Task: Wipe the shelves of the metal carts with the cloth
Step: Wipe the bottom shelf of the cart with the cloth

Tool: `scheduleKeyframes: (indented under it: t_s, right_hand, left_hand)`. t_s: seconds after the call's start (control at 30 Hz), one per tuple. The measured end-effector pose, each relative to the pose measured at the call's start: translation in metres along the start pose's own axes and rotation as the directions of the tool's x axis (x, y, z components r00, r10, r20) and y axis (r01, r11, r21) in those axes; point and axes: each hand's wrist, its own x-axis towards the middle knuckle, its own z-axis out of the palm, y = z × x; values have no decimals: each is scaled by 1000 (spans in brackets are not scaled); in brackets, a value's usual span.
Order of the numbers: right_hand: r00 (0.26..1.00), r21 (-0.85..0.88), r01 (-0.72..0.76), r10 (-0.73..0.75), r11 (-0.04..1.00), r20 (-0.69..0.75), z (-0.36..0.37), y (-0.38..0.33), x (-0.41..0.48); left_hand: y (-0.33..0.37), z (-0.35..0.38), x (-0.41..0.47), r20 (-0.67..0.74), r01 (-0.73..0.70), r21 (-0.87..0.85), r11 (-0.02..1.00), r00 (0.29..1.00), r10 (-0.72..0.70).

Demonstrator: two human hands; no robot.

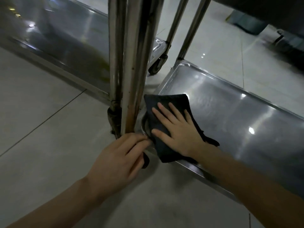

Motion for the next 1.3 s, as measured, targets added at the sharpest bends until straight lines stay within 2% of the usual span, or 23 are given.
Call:
scheduleKeyframes:
  t_s: [0.07,0.13,0.2,0.27,0.33,0.43,0.5,0.53,0.67,0.8,0.93,1.03,1.1,1.23,1.3]
  right_hand:
    - [1000,33,-2,1,999,24,-5,15,22]
    - [989,78,-143,140,987,45,-8,37,59]
    - [944,120,-331,326,936,55,-10,56,98]
    - [902,146,-433,428,890,61,-11,61,121]
    - [927,147,-374,367,916,76,-14,49,116]
    - [995,92,-87,82,992,57,-12,1,65]
    - [997,88,75,-75,993,-6,-5,-36,20]
    - [995,103,100,-99,990,-9,-5,-48,6]
    - [995,147,-16,1,989,104,-15,-61,3]
    - [992,91,-52,42,994,116,-17,-72,-13]
    - [997,-130,-31,41,991,71,-20,-47,-100]
    - [994,-176,-107,110,978,4,-33,2,-178]
    - [983,-168,-177,181,970,12,-40,16,-206]
    - [975,-99,-202,210,974,79,-35,-1,-167]
    - [973,25,-195,190,981,130,-28,-5,-115]
  left_hand:
    - [-2,6,-5,-39,-7,24,1000,999,8]
    - [-1,11,-7,-79,-7,9,1000,997,8]
    - [-1,12,-7,-92,-16,-24,1000,996,13]
    - [-6,7,-7,-69,-33,-47,998,997,30]
    - [-14,0,-10,-46,-61,-65,996,997,58]
    - [-22,-8,-14,-59,-81,-73,994,995,77]
    - [-24,-8,-17,-89,-86,-42,995,993,82]
    - [-24,-7,-19,-96,-80,-26,996,992,77]
    - [-19,-5,-17,-117,-67,14,998,991,68]
    - [-5,-1,-2,-161,-87,28,996,983,90]
    - [14,6,19,-121,-82,-7,997,989,80]
    - [24,16,29,-34,-70,-75,995,997,67]
    - [26,20,29,-16,-44,-113,993,999,43]
    - [26,20,33,-47,8,-166,986,999,-16]
    - [28,21,37,-94,78,-188,979,991,-97]
